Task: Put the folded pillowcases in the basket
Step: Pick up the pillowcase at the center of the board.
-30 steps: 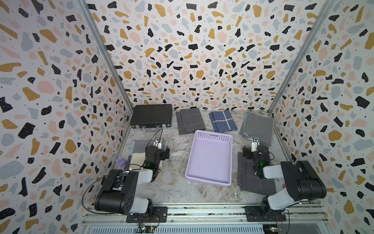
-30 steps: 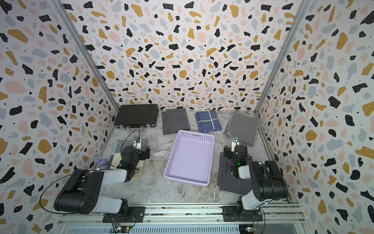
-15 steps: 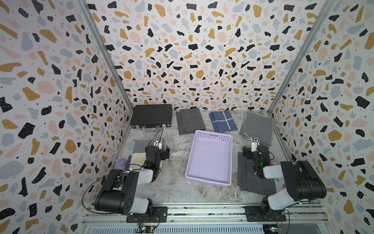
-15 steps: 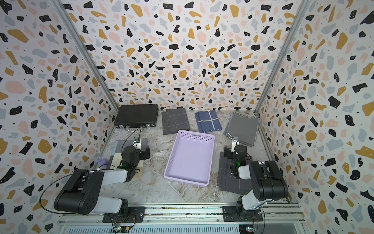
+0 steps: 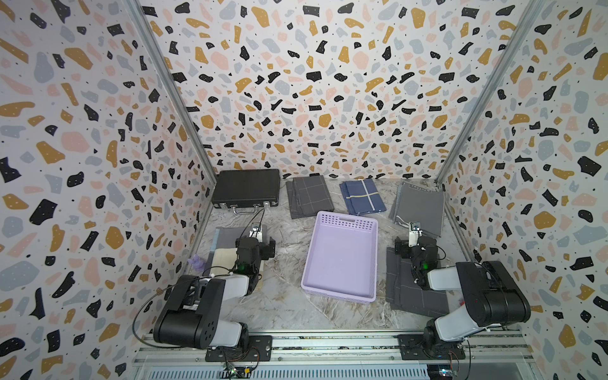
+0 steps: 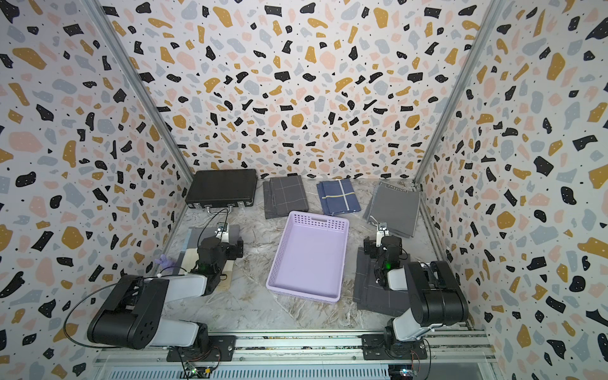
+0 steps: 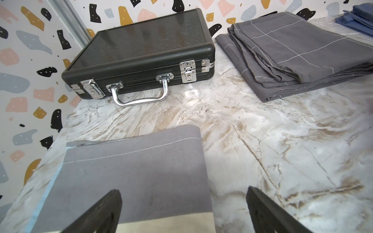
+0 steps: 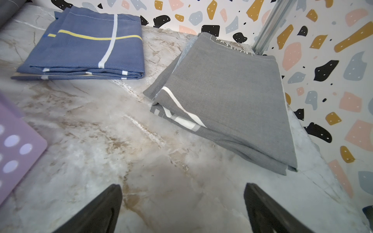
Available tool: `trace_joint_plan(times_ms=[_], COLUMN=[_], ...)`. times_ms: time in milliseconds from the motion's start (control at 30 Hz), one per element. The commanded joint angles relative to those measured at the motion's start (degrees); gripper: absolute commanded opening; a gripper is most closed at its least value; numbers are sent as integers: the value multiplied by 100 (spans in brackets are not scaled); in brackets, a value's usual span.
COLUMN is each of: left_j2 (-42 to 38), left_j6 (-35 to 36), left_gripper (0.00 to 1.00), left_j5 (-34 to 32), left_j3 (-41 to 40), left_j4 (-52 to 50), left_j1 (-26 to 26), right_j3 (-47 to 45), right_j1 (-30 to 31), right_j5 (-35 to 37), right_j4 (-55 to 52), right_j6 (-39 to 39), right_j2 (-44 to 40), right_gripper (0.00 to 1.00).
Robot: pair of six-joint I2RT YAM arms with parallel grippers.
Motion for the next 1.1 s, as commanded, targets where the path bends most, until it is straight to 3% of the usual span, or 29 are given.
trace_joint_plan(times_ms=[0, 100, 200, 267, 333, 400, 433, 500, 533, 633, 667, 767, 900, 933, 1067], left_j2=[-961, -1889, -2706, -3049, -3244, -3463, -3645, -3883, -3823, -2997, -2602, -1505, -590, -464, 122], left_j6=[20, 239, -596, -1829, -2967, -3372, -3431, -3078, -3156, -3543, -3663, -3859, -4260, -4262, -3852], left_gripper=[100, 100, 100, 100, 100, 100, 100, 85, 75, 22, 15, 21, 25, 32, 42], left_j5=[-211, -929, -1418, -1668, -1807, -2054, -1897, -664, -560, -1226, -1282, -793, -594, -345, 795], left_j3=[693, 1132, 1796, 2629, 3261, 3491, 3419, 3217, 3323, 4096, 4325, 4695, 4868, 4816, 4691], left_j4=[-1298, -2170, -3471, -5246, -6791, -7594, -7579, -7192, -7354, -8821, -9284, -9913, -10281, -10252, -10078], left_j1=[-87, -592, -839, -840, -817, -812, -748, -482, -450, -428, -358, -217, -3, 123, 875], right_j3=[195, 984, 1851, 2581, 2851, 2861, 2749, 2721, 2885, 3635, 3858, 4416, 4992, 5097, 5270], right_j1=[239, 543, 852, 871, 871, 807, 778, 800, 881, 1537, 1863, 2680, 3532, 3689, 4181], right_j5=[1001, 1111, 803, 208, -781, -1574, -2319, -3384, -3572, -3457, -3222, -2679, -2158, -2125, -2033], right_j4=[-504, -2246, -3840, -5398, -6061, -6187, -5879, -5507, -5690, -6810, -7141, -7863, -8609, -8734, -8875], right_j6=[78, -145, 582, 1929, 2488, 3121, 3145, 3249, 3293, 2738, 2586, 2456, 2205, 2174, 2233], right_j2=[-641, -1401, -2045, -2312, -2356, -2334, -2330, -2306, -2279, -2257, -2264, -2058, -1536, -1416, -1148], right_gripper=[100, 100, 100, 100, 100, 100, 91, 65, 60, 44, 42, 41, 30, 27, 25])
